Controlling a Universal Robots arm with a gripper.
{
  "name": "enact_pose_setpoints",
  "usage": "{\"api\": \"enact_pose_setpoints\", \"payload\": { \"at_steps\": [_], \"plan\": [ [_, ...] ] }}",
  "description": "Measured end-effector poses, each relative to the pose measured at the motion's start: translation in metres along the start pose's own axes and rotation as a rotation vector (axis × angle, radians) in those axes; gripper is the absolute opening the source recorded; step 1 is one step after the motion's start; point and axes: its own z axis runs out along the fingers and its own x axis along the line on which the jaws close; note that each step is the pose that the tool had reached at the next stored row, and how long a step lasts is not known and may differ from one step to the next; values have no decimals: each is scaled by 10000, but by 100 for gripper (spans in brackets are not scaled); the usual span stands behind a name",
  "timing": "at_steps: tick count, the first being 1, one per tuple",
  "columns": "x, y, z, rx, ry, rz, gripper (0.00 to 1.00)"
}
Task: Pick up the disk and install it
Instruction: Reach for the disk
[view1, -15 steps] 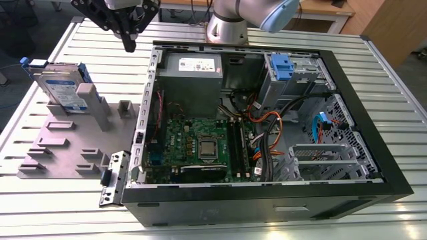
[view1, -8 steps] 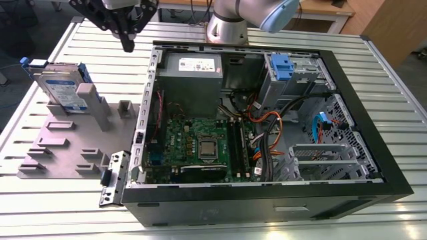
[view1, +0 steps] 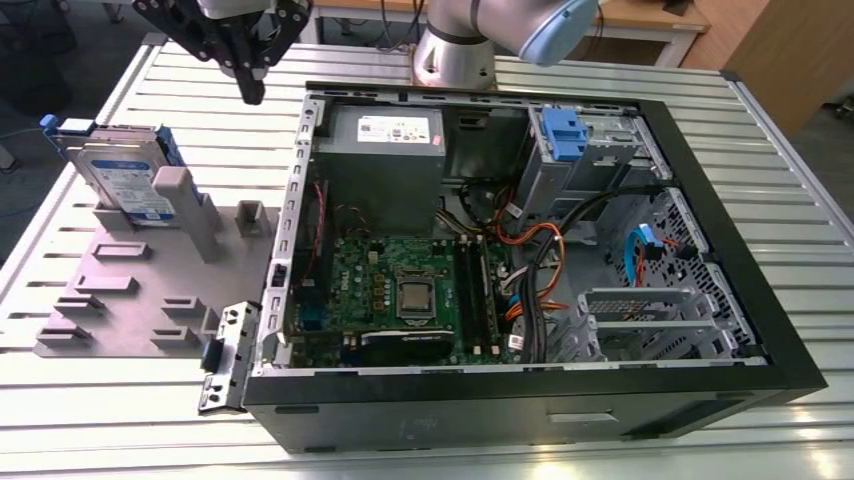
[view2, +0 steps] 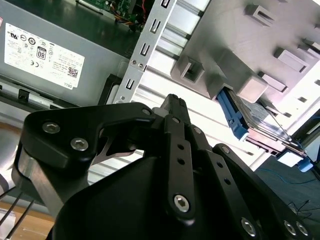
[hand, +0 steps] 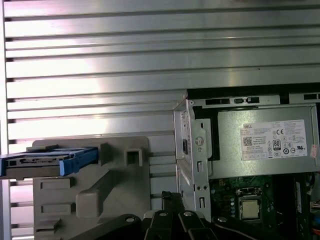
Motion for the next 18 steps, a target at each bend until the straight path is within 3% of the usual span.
{"api": "enact_pose_setpoints", "payload": {
  "at_steps": [10,18],
  "plan": [
    [13,-1,-1,0,0,0,11],
    [94,-8,9,1,0,0,11]
  ]
}}
